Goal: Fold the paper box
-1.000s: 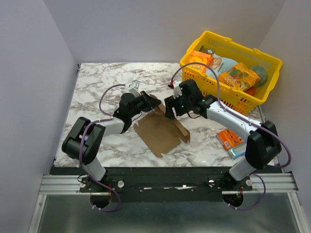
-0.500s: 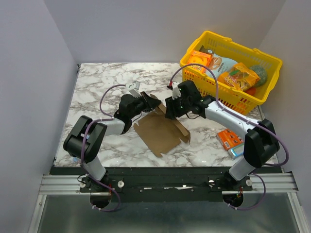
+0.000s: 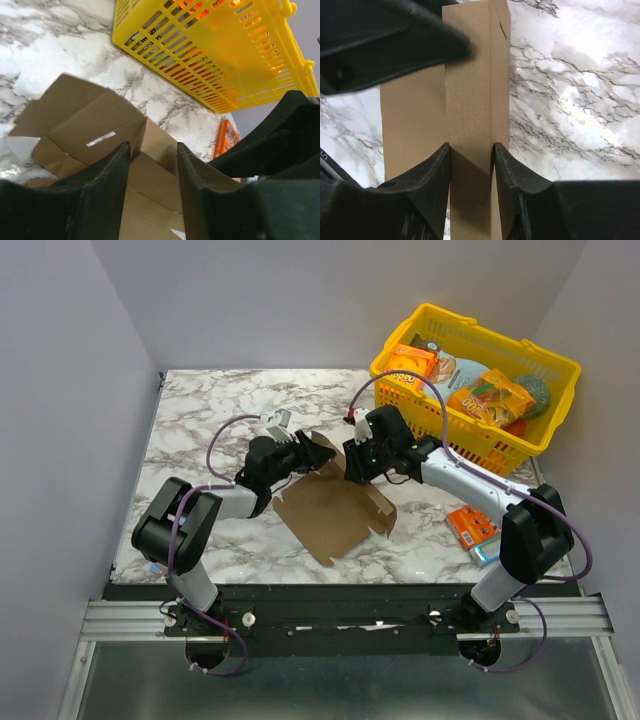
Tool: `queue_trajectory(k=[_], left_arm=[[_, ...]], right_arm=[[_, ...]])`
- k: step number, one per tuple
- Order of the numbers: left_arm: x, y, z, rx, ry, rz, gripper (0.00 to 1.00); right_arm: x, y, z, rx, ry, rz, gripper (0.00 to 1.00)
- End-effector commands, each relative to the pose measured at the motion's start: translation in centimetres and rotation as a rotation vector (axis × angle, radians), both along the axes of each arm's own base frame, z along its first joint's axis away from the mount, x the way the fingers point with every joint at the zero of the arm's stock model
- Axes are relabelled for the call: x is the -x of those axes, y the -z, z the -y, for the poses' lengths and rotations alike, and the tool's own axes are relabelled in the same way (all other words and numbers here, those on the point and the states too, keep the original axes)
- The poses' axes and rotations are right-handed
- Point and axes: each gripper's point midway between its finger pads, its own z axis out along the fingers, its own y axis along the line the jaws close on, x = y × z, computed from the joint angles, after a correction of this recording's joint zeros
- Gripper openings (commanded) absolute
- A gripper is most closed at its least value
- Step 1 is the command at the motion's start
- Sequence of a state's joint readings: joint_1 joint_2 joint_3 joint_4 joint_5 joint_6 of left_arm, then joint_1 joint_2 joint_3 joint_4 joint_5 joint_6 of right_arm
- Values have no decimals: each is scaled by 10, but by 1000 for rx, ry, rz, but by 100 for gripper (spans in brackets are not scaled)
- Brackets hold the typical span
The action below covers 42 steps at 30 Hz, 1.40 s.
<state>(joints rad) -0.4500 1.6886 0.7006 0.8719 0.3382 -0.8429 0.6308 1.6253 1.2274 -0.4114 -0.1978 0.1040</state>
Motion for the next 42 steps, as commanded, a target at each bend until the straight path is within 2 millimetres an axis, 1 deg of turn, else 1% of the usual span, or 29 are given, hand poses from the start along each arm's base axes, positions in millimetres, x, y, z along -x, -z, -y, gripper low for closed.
queue_trajectory(k=[1,2,3,4,6,8,9,12,13,15,16,18,21,23,24,26,27,28,29,30,32,33,34,36,38,39,41,42], left_arm=[[6,-8,-7,-34,23,30,64],[5,-10,-10,-35,14,33,70],[5,-15,-15,-34,5,39,73],[4,-13,-24,-38,-16,34,75],[4,-19,-36,-39,-44,50,77],[5,-16,-48,-72,-76,57,77],[8,-15,-52,-97,-82,51,77],[14,-3,-61,-185,-92,68,76],[19,11,-65,-216,-92,42,75],[22,27,-75,-278,-117,29,73],[28,44,-80,-311,-121,-8,71],[32,57,-85,-342,-130,-26,68],[35,71,-83,-342,-114,-48,62],[31,73,-80,-335,-105,-53,61],[31,80,-79,-339,-100,-68,61],[24,78,-75,-330,-93,-56,60],[23,84,-73,-333,-86,-65,59],[17,80,-70,-329,-84,-50,58],[14,81,-69,-332,-80,-52,58],[12,87,-68,-341,-76,-66,57],[5,85,-65,-339,-74,-52,56],[4,90,-64,-342,-70,-61,55],[-1,87,-62,-337,-68,-52,55],[-3,91,-59,-338,-58,-59,54],[-8,90,-55,-334,-52,-51,53],[-8,93,-53,-336,-45,-58,52],[-10,91,-48,-331,-34,-46,52],[-10,94,-46,-336,-28,-48,51]], right_arm=[[4,29,14,104,-20,-35,38],[4,30,15,111,-25,-30,37],[4,30,15,116,-46,-21,36],[5,29,15,114,-50,-20,36],[4,28,15,128,-99,8,35],[4,27,14,129,-123,17,35],[4,25,11,125,-150,29,35],[6,19,5,105,-208,46,35],[4,16,3,99,-221,56,35],[4,13,0,96,-250,72,35],[3,12,-1,96,-259,79,35],[2,12,-2,98,-280,87,35],[0,11,-4,96,-289,92,35],[0,11,-4,97,-292,92,35],[1,11,-4,96,-294,90,35],[2,11,-5,92,-299,89,35],[3,12,-4,94,-300,88,35],[3,14,-4,95,-300,86,35],[3,15,-4,97,-299,83,36],[3,14,-4,96,-298,84,35],[3,15,-4,96,-297,82,35],[3,15,-3,98,-294,80,35],[3,15,-4,97,-297,80,35],[3,15,-4,97,-296,82,35],[2,15,-4,97,-295,81,35],[2,15,-4,96,-294,80,35],[3,15,-4,95,-295,80,35],[2,15,-4,96,-294,80,35]])
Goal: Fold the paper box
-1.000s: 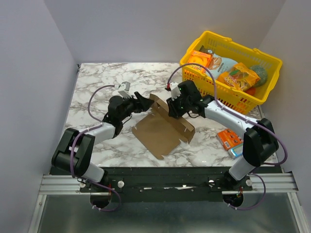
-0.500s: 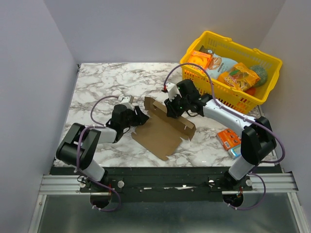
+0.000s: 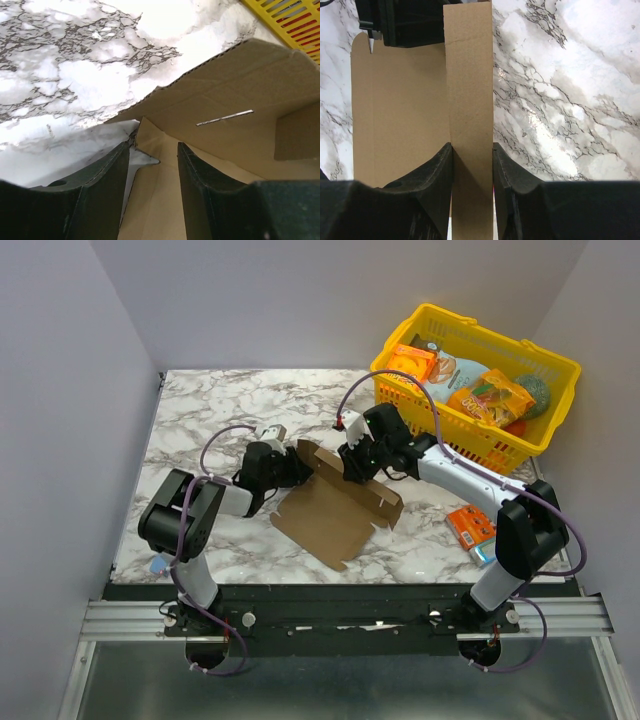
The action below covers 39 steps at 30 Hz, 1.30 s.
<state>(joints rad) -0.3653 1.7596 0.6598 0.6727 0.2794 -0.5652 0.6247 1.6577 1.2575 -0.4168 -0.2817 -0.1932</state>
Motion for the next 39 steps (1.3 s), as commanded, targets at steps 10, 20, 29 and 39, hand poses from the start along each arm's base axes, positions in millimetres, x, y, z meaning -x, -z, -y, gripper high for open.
queue_trajectory(k=[10,20,29,39], left_arm=[[0,-5,29,5,90,62,48],[18,13,51,8,139,23,47],[24,12,47,-3,122,18,47],[36,-34,0,28,38,101,66]], right_arm=[[8,14,-1,29,-27,-51,35],[8,16,-1,30,-26,-57,35],[7,19,0,39,-21,-53,35],[8,15,6,67,-51,-23,35]])
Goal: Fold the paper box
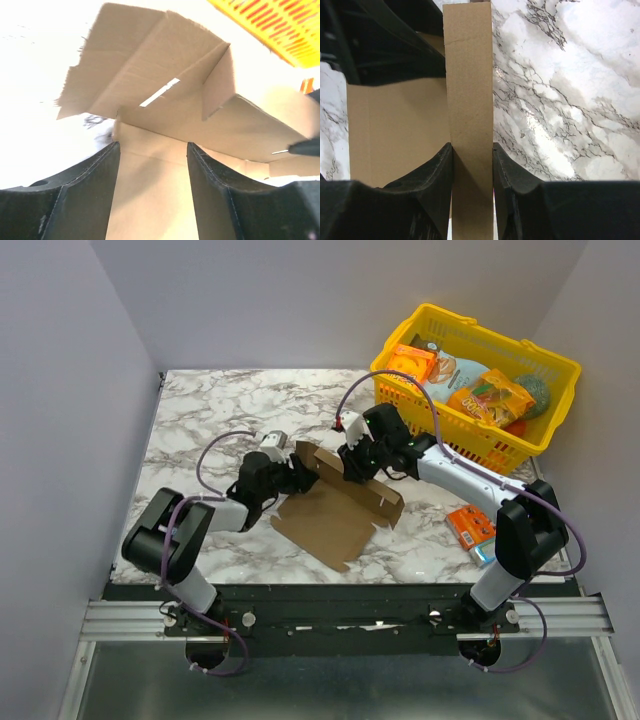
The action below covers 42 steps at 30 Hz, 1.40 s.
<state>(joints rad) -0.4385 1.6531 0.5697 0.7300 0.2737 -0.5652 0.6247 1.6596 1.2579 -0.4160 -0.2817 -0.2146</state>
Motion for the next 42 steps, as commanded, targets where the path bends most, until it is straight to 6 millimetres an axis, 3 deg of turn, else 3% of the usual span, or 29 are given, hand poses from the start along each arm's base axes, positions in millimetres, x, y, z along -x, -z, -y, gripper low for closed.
queue_trajectory(k=[1,3,7,10,12,13,15,16,17,18,20,23,28,34,42], left_arm=[[4,-22,-27,11,-41,58,66],[8,-22,-39,9,-68,63,66],[-3,-56,-71,50,-163,146,68],[-29,-82,-90,46,-233,189,71],[-42,-83,-97,27,-260,188,71],[-49,-74,-98,19,-274,168,71],[-64,-76,-100,18,-294,172,71],[-70,-56,-99,-2,-289,122,71],[-81,-61,-96,-4,-283,130,70],[-86,-43,-93,-18,-265,90,70],[-98,-43,-86,-9,-235,96,69],[-103,-33,-67,27,-142,89,68],[-95,-26,-53,61,-44,111,68],[-68,-21,-29,51,98,130,66],[-39,-7,-24,30,116,104,65]], right_arm=[[9,14,6,59,-40,-32,35],[11,13,7,63,-51,-31,35],[17,10,7,51,-77,-27,35],[19,8,7,45,-87,-26,35],[20,7,7,41,-90,-26,35],[20,7,7,41,-91,-24,35],[20,7,7,42,-89,-26,35],[21,7,7,42,-91,-27,35],[21,6,7,41,-90,-26,35],[20,7,7,42,-88,-27,35],[21,6,6,38,-92,-26,35],[20,7,7,43,-87,-26,35],[20,8,8,47,-83,-29,35],[19,11,6,50,-81,-38,35],[17,11,6,52,-73,-35,35]])
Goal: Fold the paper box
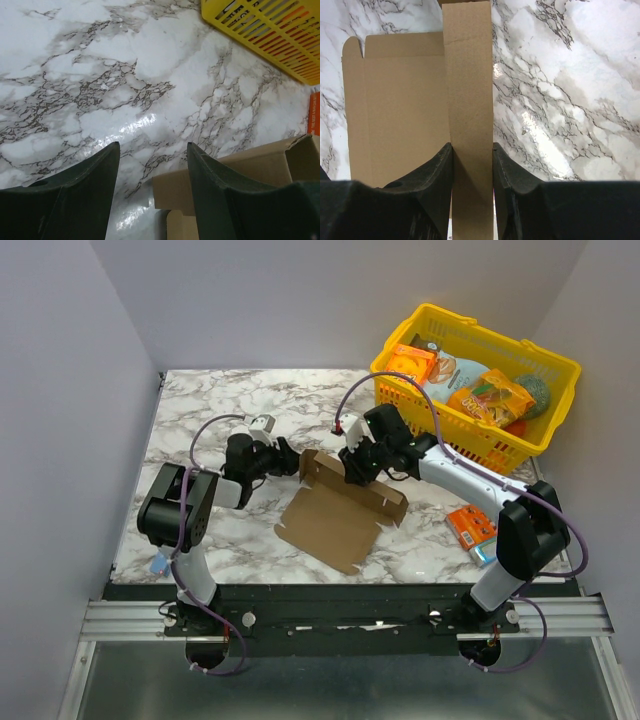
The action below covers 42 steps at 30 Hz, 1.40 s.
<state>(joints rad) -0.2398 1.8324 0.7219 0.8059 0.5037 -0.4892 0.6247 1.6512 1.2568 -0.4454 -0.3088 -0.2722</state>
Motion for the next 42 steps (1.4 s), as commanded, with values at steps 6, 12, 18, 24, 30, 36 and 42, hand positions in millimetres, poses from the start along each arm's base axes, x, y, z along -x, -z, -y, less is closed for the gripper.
queue_trajectory(k=[6,12,18,24,30,36,42], left_arm=[[34,-17,19,1,97,93,65],[38,-28,28,26,121,104,64],[42,-31,37,58,134,70,63],[42,-41,42,92,146,79,62],[54,-35,43,85,187,80,63],[52,-60,48,143,188,79,62],[66,-57,63,141,253,70,62]], right_arm=[[9,12,4,37,-12,-45,35],[9,13,5,40,-4,-45,35],[9,14,4,38,-1,-49,35],[5,15,8,55,32,-37,35],[-1,15,11,65,73,-23,34],[-4,14,11,62,98,-19,34],[-7,15,12,68,117,-17,34]])
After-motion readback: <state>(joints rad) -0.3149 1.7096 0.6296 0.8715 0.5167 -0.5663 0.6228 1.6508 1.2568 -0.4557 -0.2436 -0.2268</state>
